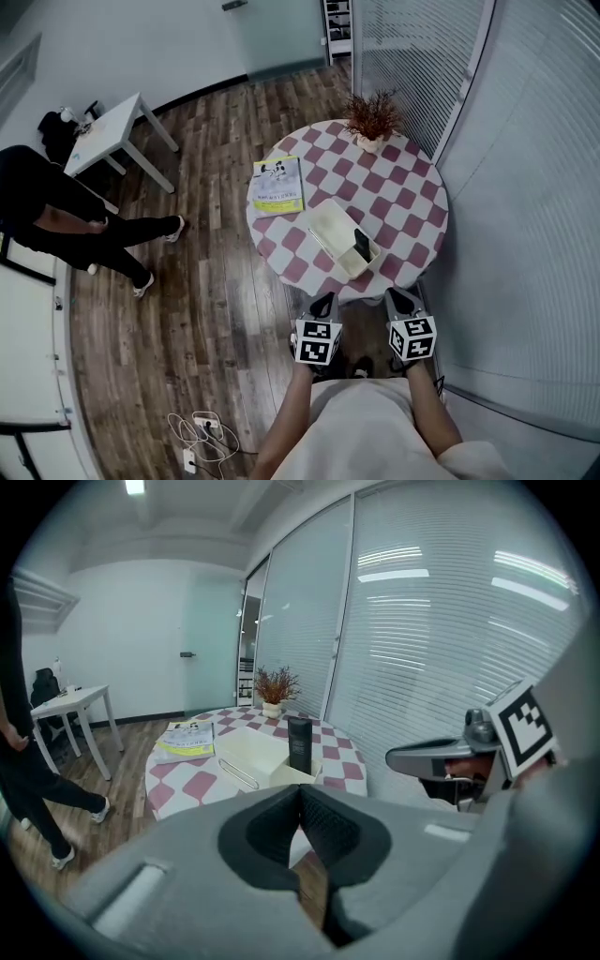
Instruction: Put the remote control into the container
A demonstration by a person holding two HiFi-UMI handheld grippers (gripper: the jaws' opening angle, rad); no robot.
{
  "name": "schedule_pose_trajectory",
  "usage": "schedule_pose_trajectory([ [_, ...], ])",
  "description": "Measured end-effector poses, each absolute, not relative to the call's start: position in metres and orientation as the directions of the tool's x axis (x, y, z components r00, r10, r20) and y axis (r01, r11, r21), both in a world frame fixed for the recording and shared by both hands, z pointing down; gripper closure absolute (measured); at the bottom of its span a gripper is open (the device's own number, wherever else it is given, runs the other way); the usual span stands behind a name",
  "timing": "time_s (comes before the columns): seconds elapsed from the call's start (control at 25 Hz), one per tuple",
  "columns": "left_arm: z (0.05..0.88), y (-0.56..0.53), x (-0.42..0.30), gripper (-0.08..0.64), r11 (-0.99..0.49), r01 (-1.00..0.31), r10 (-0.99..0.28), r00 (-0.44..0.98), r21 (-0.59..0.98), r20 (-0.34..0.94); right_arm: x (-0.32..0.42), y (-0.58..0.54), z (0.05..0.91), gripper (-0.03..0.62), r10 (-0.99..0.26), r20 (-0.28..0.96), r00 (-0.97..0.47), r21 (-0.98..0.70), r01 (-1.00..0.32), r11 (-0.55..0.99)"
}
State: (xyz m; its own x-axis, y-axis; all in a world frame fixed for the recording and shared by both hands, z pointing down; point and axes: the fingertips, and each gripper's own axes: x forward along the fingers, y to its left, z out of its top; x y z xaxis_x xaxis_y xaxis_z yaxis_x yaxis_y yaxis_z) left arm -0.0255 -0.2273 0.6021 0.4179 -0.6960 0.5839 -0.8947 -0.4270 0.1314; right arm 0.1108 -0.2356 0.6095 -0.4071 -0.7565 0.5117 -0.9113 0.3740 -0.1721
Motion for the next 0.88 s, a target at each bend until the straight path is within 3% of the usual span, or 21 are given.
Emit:
schedule_pose_trajectory([
  [0.88, 0.599, -0.206, -0.042, 0.554, -0.378, -0.919, -0.729, 0.372, 0.116, 0.574, 0.096, -0.221, 0.603, 0.591, -0.744, 0.493, -0.450, -0.171, -0.889, 0.424],
])
